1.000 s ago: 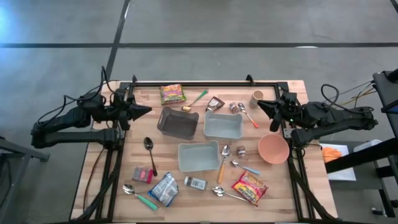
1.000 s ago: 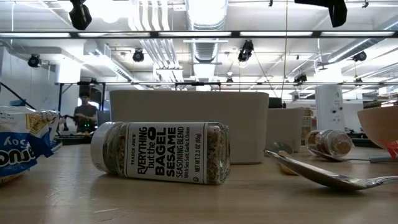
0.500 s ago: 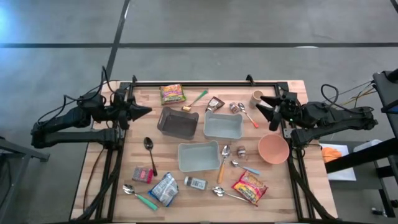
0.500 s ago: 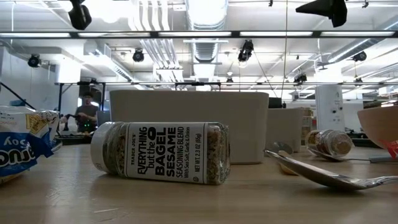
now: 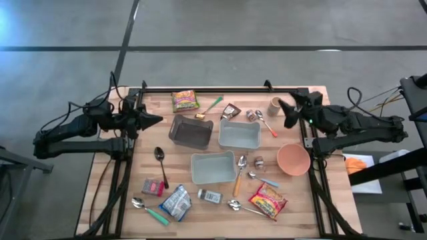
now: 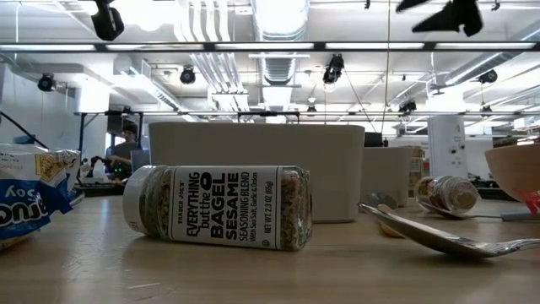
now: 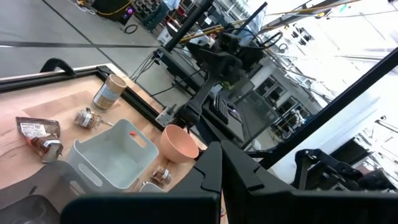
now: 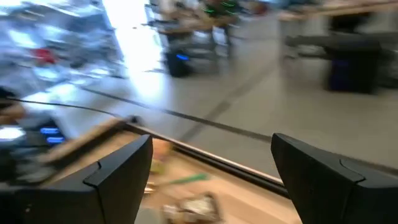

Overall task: Pick & Place Food Item
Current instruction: Put the gold seasoning bottle into the top gray bin

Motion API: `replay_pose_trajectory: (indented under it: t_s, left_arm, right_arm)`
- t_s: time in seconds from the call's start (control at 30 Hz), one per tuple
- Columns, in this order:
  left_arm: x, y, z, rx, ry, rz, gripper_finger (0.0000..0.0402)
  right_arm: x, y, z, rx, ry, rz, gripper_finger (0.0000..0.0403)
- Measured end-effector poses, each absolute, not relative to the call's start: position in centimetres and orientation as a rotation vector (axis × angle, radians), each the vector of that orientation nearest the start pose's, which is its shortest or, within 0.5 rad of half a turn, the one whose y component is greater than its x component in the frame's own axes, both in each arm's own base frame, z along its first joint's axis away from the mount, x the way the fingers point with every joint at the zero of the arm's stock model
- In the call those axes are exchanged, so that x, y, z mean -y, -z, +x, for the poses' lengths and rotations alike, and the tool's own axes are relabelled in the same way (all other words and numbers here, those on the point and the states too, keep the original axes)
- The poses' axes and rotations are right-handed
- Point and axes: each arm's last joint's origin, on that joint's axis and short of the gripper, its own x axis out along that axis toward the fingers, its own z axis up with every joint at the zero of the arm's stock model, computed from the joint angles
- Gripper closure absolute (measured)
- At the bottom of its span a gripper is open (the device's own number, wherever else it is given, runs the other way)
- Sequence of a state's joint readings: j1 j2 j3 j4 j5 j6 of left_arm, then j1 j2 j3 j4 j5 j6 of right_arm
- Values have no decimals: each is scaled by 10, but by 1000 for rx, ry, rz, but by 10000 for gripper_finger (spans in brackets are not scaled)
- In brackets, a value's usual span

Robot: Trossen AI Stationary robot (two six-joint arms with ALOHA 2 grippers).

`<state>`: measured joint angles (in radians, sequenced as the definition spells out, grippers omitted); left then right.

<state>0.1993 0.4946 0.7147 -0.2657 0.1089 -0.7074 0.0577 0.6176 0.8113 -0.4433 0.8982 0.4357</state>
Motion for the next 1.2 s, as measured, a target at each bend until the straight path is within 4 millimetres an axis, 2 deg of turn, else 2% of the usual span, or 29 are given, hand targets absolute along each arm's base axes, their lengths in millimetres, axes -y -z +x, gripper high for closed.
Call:
replay_pose_trajectory:
  t_s: [0.27,0.5,0.7,0.9,1.2]
  left_arm:
    - [-19,-337,109,-9,-102,-720,401]
    - [-19,-335,108,-23,-106,-716,401]
    - [-19,-331,108,-69,-125,-723,401]
    - [-19,-328,108,-88,-136,-758,401]
    - [-19,-327,108,-93,-145,-813,401]
  right_arm:
    - [55,-358,127,-264,1100,466,76]
    - [114,-363,140,-516,1144,723,76]
    - [160,-361,149,-654,1100,810,77]
    - [186,-342,165,-909,1082,832,77]
    - [207,-299,182,-1130,1045,825,77]
